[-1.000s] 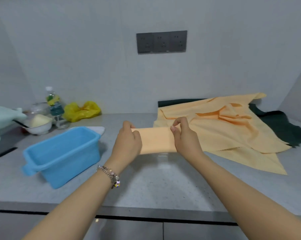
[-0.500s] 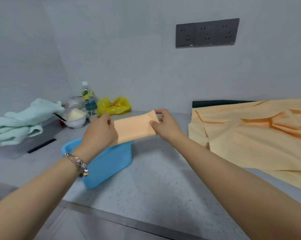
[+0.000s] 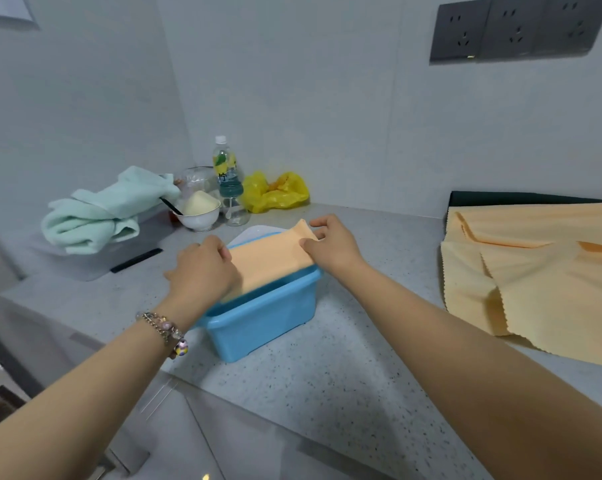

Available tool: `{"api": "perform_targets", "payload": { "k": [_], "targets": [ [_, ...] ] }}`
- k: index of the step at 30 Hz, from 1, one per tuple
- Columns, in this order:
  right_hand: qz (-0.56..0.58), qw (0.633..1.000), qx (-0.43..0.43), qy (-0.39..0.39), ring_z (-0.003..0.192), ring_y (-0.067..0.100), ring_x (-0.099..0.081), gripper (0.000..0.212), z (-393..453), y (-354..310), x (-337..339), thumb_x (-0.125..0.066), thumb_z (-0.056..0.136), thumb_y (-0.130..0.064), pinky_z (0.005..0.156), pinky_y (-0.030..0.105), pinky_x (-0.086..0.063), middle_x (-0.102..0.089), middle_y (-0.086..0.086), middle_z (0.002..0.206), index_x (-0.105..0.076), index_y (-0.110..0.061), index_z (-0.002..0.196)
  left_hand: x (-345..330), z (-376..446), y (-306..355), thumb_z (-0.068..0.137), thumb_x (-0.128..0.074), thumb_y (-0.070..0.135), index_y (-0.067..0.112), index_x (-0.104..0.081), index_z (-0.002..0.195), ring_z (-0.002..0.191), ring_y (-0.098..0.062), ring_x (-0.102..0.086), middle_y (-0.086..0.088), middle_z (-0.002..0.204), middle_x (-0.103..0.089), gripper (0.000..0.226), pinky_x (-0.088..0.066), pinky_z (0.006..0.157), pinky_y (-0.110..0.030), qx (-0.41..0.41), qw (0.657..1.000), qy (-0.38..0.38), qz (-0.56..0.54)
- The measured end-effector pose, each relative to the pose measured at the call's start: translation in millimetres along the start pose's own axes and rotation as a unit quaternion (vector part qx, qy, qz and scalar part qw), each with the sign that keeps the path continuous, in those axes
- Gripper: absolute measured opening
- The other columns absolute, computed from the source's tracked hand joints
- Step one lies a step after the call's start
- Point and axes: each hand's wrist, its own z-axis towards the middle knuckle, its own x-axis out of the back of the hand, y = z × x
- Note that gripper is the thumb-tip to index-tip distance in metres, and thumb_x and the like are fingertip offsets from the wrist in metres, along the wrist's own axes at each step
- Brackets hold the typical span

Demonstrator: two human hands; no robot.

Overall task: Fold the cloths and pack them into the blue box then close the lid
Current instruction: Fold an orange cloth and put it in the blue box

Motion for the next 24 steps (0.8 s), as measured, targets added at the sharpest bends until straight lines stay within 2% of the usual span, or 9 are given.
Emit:
{"api": "perform_targets", "payload": {
  "k": [4, 7, 9, 13, 16, 18, 20, 22, 24],
  "targets": [
    [-0.032, 0.999, -0.003, 0.035, 0.084, 0.014, -0.052, 0.035, -3.0, 4.8, 8.9, -0.059, 0.086, -0.016, 0.061, 0.023, -0.037, -0.053, -0.006, 0.095, -0.049, -0.017, 0.119, -5.0, 3.5, 7.0, 0.075, -0.046, 0.001, 0.021, -0.048, 0.081, 0.103, -0.034, -0.049, -0.011, 0.1, -0.057, 0.02, -0.046, 0.087, -0.042, -0.016, 0.999, -0.011, -0.035],
    [-0.079, 0.994, -0.029, 0.069, 0.08, 0.015, -0.053, 0.033, -8.4, 8.7, 25.8, -0.053, 0.083, -0.014, 0.064, 0.028, -0.042, -0.047, -0.012, 0.078, -0.049, -0.02, 0.116, -13.7, 4.1, 22.5, 0.075, -0.046, 0.001, 0.022, -0.046, 0.078, 0.099, -0.035, -0.052, -0.012, 0.097, -0.058, 0.022, -0.045, 0.08, -0.039, -0.038, 0.996, -0.047, -0.059],
    [-0.106, 0.988, -0.049, 0.099, 0.081, 0.017, -0.054, 0.032, -13.4, 13.9, 42.2, -0.052, 0.082, -0.016, 0.065, 0.029, -0.043, -0.049, -0.011, 0.08, -0.048, -0.022, 0.113, -21.6, 3.0, 39.5, 0.075, -0.047, 0.001, 0.023, -0.047, 0.078, 0.099, -0.033, -0.051, -0.01, 0.096, -0.058, 0.022, -0.043, 0.078, -0.037, -0.065, 0.993, -0.066, -0.069],
    [-0.186, 0.965, -0.077, 0.166, 0.077, 0.018, -0.051, 0.03, -23.9, 27.5, 78.3, -0.052, 0.082, -0.023, 0.061, 0.027, -0.034, -0.052, -0.009, 0.083, -0.046, -0.027, 0.112, -39.8, -3.1, 78.1, 0.074, -0.046, -0.001, 0.021, -0.049, 0.082, 0.096, -0.032, -0.052, -0.005, 0.088, -0.054, 0.024, -0.039, 0.073, -0.034, -0.115, 0.984, -0.104, -0.091],
    [-0.277, 0.939, -0.079, 0.19, 0.08, 0.021, -0.054, 0.035, -30.4, 35.5, 104.2, -0.049, 0.082, -0.026, 0.071, 0.03, -0.037, -0.054, -0.006, 0.084, -0.044, -0.031, 0.117, -53.0, -8.5, 103.1, 0.073, -0.046, -0.002, 0.02, -0.052, 0.085, 0.095, -0.032, -0.053, -0.004, 0.086, -0.054, 0.025, -0.04, 0.078, -0.035, -0.149, 0.975, -0.132, -0.103],
    [-0.338, 0.922, -0.069, 0.175, 0.087, 0.023, -0.056, 0.036, -32.8, 38.7, 119.4, -0.047, 0.082, -0.027, 0.076, 0.033, -0.035, -0.053, -0.007, 0.079, -0.045, -0.035, 0.116, -59.8, -11.7, 115.1, 0.076, -0.048, 0.001, 0.02, -0.053, 0.085, 0.091, -0.028, -0.052, 0.003, 0.077, -0.051, 0.022, -0.038, 0.094, -0.041, -0.161, 0.971, -0.141, -0.107],
    [-0.362, 0.919, -0.061, 0.145, 0.092, 0.023, -0.056, 0.031, -34.2, 38.6, 131.3, -0.047, 0.082, -0.025, 0.077, 0.033, -0.031, -0.055, -0.007, 0.082, -0.049, -0.038, 0.11, -64.2, -11.0, 120.6, 0.082, -0.049, 0.01, 0.023, -0.053, 0.082, 0.085, -0.019, -0.051, 0.01, 0.071, -0.052, 0.014, -0.026, 0.107, -0.043, -0.172, 0.973, -0.122, -0.095],
    [-0.371, 0.92, -0.04, 0.121, 0.09, 0.022, -0.055, 0.028, -33.7, 35.9, 139.1, -0.05, 0.08, -0.023, 0.077, 0.031, -0.028, -0.054, -0.009, 0.077, -0.052, -0.038, 0.104, -63.0, -4.7, 120.1, 0.084, -0.055, 0.024, 0.024, -0.055, 0.079, 0.084, -0.014, -0.056, 0.011, 0.069, -0.056, 0.005, -0.026, 0.098, -0.035, -0.196, 0.975, -0.089, -0.059],
    [-0.384, 0.919, -0.006, 0.089, 0.08, 0.02, -0.053, 0.027, -32.3, 30.6, 141.0, -0.053, 0.078, -0.021, 0.071, 0.028, -0.029, -0.05, -0.012, 0.067, -0.052, -0.036, 0.1, -56.2, 4.1, 116.3, 0.081, -0.063, 0.039, 0.024, -0.054, 0.075, 0.08, -0.012, -0.056, 0.011, 0.066, -0.056, 0.018, -0.028, 0.086, -0.033, -0.22, 0.972, -0.083, -0.005]
  ]
}}
